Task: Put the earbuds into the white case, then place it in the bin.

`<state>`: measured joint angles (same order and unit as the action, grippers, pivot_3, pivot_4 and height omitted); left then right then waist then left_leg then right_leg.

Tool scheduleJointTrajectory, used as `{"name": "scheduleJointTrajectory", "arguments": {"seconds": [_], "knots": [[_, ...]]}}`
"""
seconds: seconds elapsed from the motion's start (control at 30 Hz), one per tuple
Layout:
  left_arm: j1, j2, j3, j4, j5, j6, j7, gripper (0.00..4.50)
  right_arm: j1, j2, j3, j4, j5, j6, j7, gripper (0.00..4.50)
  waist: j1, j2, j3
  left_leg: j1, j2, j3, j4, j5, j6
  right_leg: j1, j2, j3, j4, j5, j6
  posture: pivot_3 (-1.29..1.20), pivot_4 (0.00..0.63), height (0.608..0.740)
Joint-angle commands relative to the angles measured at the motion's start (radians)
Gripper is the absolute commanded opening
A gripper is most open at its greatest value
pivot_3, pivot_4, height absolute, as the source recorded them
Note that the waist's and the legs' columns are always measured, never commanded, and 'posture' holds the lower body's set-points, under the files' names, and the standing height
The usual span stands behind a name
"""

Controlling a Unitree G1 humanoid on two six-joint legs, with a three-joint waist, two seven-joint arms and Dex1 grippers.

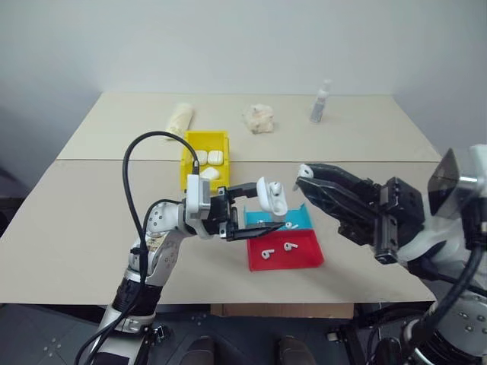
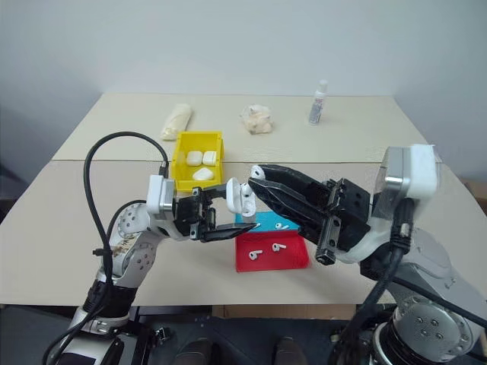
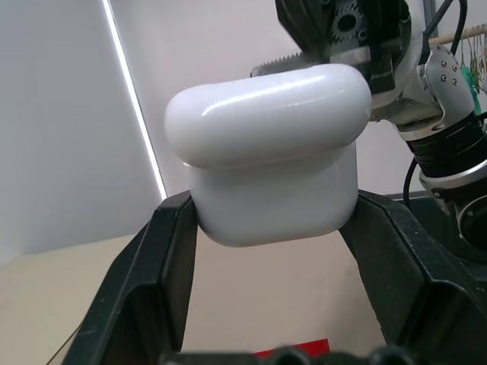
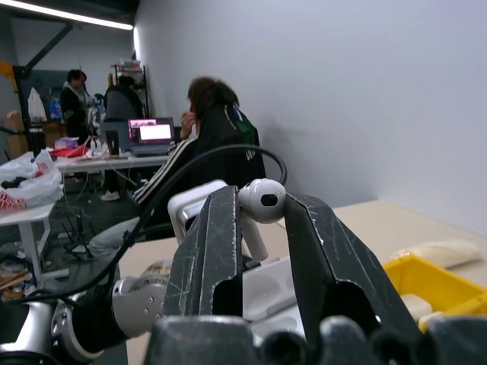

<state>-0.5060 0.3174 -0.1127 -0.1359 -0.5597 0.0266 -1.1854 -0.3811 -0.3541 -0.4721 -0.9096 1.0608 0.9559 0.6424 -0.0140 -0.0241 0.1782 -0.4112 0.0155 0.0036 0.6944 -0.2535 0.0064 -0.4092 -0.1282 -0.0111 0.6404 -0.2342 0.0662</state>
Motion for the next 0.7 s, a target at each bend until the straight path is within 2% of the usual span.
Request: {"name": "scheduleJointTrajectory", "arguments": {"seconds": [0.03, 0.13, 0.3, 0.7], "knots": [[-0.016, -0.003, 0.006, -0.037, -0.016, -0.004, 0.001, 2.74, 0.028, -0.046, 0.038, 0.005, 0.016, -0.085, -0.01, 0.86, 0.0, 0.0, 0.0, 0.002, 0.0, 0.0, 0.0, 0.0, 0.001, 0.003, 0.0, 0.0, -0.001, 0.0, 0.0, 0.0, 0.15, 0.74], [-0.016, -0.002, 0.008, -0.04, -0.013, -0.004, 0.004, 2.74, 0.058, -0.085, 0.073, 0.018, 0.005, -0.13, -0.014, 0.86, 0.001, 0.0, 0.0, 0.005, 0.0, 0.0, 0.0, -0.001, 0.001, 0.006, 0.0, -0.001, -0.008, 0.0, 0.0, 0.0, 0.15, 0.74], [-0.012, -0.006, 0.009, -0.039, -0.01, -0.011, 0.006, 2.74, 0.098, -0.13, 0.138, 0.031, -0.017, -0.194, -0.026, 0.86, 0.002, 0.0, 0.0, 0.005, 0.0, -0.001, -0.001, -0.001, 0.002, 0.006, 0.0, -0.001, -0.009, 0.0, 0.0, 0.0, 0.15, 0.74], [-0.012, -0.021, 0.003, -0.024, 0.006, -0.03, -0.001, 2.74, 0.149, -0.195, 0.202, 0.066, -0.043, -0.284, -0.047, 0.86, 0.003, 0.0, 0.0, 0.005, 0.0, -0.001, 0.0, -0.001, 0.002, 0.006, 0.0, -0.001, -0.01, 0.0, 0.0, 0.0, 0.15, 0.74]]}}
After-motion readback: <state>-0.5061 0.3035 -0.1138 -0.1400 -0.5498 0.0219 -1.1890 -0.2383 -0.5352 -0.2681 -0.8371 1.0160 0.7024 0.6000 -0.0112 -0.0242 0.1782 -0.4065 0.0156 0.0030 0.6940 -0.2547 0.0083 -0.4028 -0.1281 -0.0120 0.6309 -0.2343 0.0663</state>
